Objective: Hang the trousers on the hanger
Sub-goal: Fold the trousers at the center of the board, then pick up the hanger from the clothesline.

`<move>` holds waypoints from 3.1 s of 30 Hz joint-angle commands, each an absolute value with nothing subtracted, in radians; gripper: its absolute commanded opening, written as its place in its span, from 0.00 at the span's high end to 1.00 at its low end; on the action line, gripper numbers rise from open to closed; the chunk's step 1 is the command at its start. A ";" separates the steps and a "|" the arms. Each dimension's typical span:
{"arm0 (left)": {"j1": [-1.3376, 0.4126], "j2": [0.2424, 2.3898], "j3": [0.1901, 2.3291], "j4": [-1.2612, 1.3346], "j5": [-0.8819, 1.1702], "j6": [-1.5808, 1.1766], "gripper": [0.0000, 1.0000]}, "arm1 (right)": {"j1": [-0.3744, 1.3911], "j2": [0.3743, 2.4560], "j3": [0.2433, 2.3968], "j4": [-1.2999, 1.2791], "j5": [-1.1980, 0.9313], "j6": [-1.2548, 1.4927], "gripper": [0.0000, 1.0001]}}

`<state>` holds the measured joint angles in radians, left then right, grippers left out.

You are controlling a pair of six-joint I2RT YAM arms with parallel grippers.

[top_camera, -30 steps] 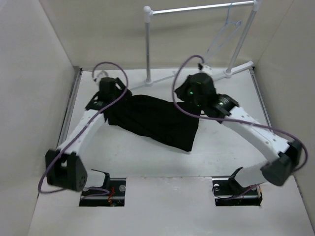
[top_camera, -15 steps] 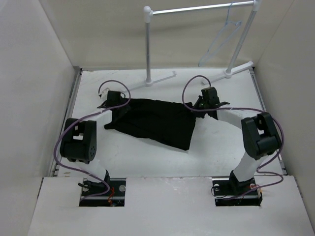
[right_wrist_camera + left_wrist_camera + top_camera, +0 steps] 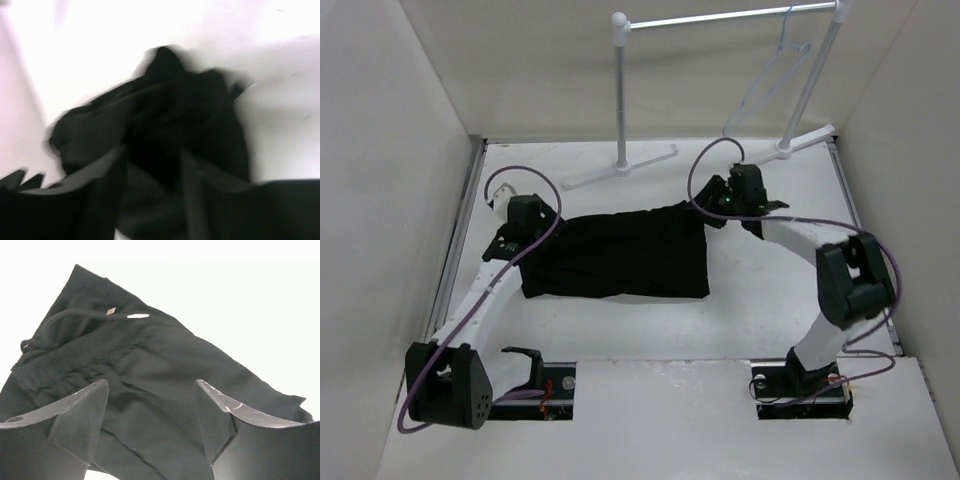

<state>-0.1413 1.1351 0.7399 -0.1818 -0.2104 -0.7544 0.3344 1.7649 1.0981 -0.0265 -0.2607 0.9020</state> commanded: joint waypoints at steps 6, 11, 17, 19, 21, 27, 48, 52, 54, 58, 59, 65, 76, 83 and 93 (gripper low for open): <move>-0.355 1.124 0.879 -0.279 -0.232 -0.735 0.59 | 0.450 1.347 0.812 -0.017 -0.278 0.926 0.66; -0.510 1.199 0.897 -0.242 -0.253 -0.742 0.70 | 0.519 1.325 0.617 0.070 -0.224 0.994 0.83; -0.556 1.215 0.897 -0.233 -0.258 -0.753 0.70 | 0.521 1.371 0.535 0.078 -0.134 1.045 0.86; -0.548 1.204 0.900 -0.248 -0.258 -0.753 0.70 | 0.521 1.361 0.540 0.048 -0.133 1.052 0.81; -0.539 1.184 0.905 -0.262 -0.255 -0.749 0.70 | 0.521 1.310 0.566 -0.007 -0.137 1.042 0.67; -0.510 1.118 0.927 -0.331 -0.259 -0.732 0.70 | 0.478 1.077 0.780 -0.247 -0.132 0.933 0.31; -0.581 1.034 0.830 -0.351 -0.247 -0.753 0.73 | 0.068 1.772 1.997 -0.366 -0.250 0.670 0.36; -0.578 1.025 0.816 -0.351 -0.245 -0.761 0.72 | 0.071 1.856 2.075 -0.373 -0.262 0.658 0.41; -0.576 1.022 0.810 -0.351 -0.245 -0.765 0.72 | 0.074 1.884 2.089 -0.351 -0.285 0.655 0.47; -0.574 1.017 0.799 -0.353 -0.245 -0.778 0.72 | 0.074 1.887 2.074 -0.308 -0.331 0.653 0.59; -0.574 1.014 0.796 -0.354 -0.247 -0.782 0.72 | 0.074 1.879 2.065 -0.295 -0.337 0.653 0.63; -0.574 1.011 0.793 -0.354 -0.247 -0.792 0.72 | 0.084 1.827 2.055 -0.249 -0.365 0.632 0.84; -0.582 1.061 0.917 -0.347 -0.221 -0.764 0.71 | 0.087 1.717 2.020 -0.267 -0.403 0.583 0.90; -0.604 1.146 1.133 -0.342 -0.147 -0.744 0.70 | 0.114 1.585 1.748 -0.239 -0.390 0.565 0.90; -0.714 1.363 1.472 -0.307 -0.063 -0.693 0.56 | 0.183 1.319 1.370 -0.224 -0.384 0.525 0.90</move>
